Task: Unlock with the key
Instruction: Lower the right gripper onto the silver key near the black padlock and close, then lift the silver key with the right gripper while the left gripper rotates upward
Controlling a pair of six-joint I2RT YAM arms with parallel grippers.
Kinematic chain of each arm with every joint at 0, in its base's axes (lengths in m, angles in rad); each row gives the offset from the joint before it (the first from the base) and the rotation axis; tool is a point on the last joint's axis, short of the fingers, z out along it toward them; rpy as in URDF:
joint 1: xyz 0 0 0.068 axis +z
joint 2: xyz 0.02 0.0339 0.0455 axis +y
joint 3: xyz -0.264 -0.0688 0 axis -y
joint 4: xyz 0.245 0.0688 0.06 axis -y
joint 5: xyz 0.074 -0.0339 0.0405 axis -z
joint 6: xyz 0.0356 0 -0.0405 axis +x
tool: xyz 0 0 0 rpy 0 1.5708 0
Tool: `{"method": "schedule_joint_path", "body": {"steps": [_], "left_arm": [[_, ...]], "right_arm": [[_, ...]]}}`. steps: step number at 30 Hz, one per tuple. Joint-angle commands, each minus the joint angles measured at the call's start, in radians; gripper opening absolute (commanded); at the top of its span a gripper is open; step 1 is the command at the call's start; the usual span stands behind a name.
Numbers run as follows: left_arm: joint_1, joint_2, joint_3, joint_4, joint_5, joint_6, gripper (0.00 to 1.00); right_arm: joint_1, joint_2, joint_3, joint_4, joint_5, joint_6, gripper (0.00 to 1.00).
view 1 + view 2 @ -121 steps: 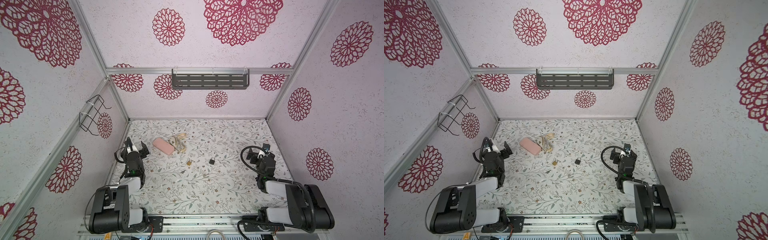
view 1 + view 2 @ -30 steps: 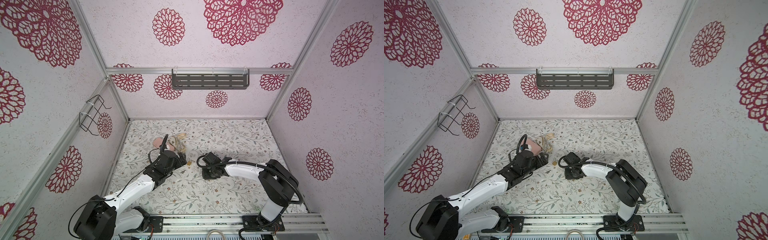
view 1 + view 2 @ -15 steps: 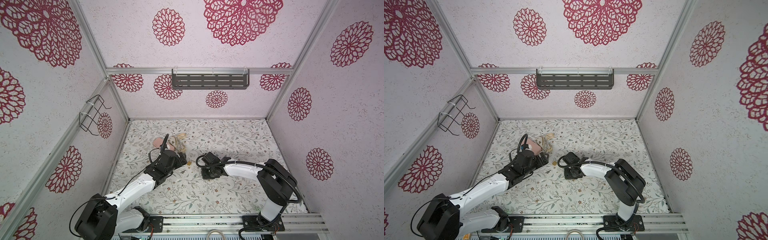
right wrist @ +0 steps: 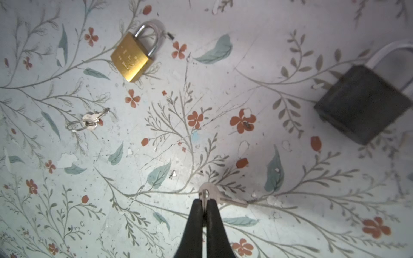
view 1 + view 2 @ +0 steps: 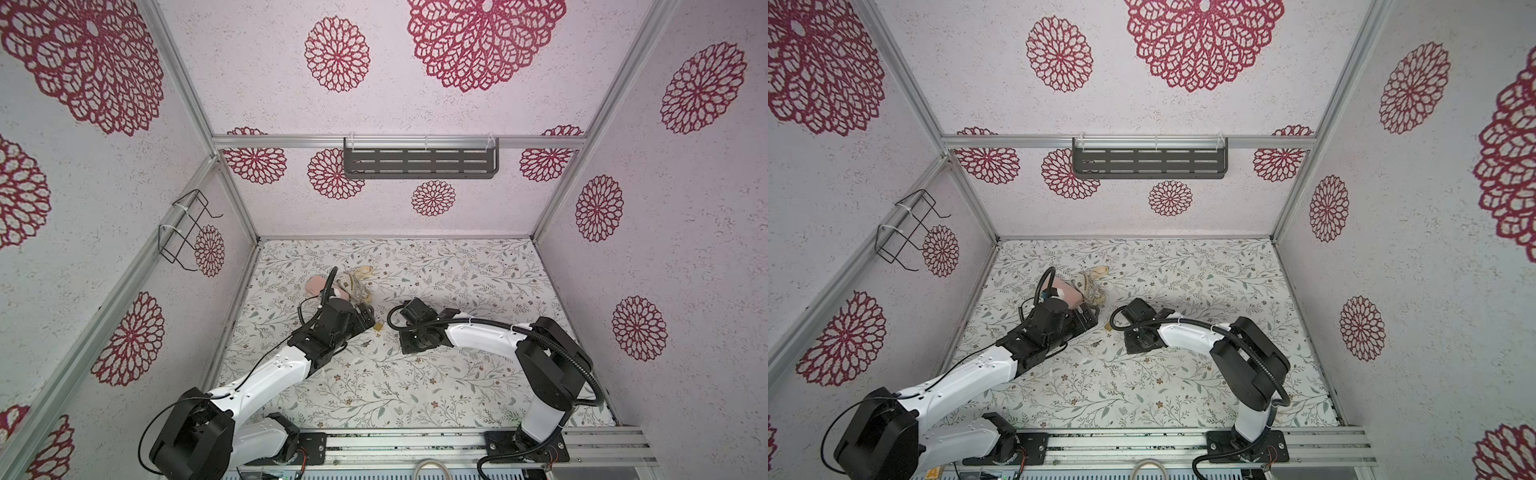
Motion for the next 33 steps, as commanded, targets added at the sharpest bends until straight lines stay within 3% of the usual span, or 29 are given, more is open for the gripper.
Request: {"method": "schedule_joint_path", "body": {"steps": [1,13,17,23,33], "left_arm": [[0.025,-0.014,0.027,-0.001,0.06,-0.068,0.98],[0.114,-0.064,0.048,0.074,0.27,-0.268,0.98],[0.115,-0.065,0.042,0.13,0.307,-0.38,0.98],[0.117,-0.044,0.005,0.247,0.34,-0.653,0.98],[0.085,0.054,-0.004,0.473,0.363,-0.868,0.98]], "right_arm": [[0.006,-0.075,0.037,-0.033,0.03,-0.067,0.02],[0.0,-0.177,0.098,0.01,-0.017,-0.133,0.0],[-0.002,-0.205,0.115,0.024,-0.012,-0.131,0.0],[-0.002,-0.262,0.104,0.125,-0.001,-0.11,0.0],[-0.002,-0.294,0.101,0.32,0.002,-0.095,0.0]]}}
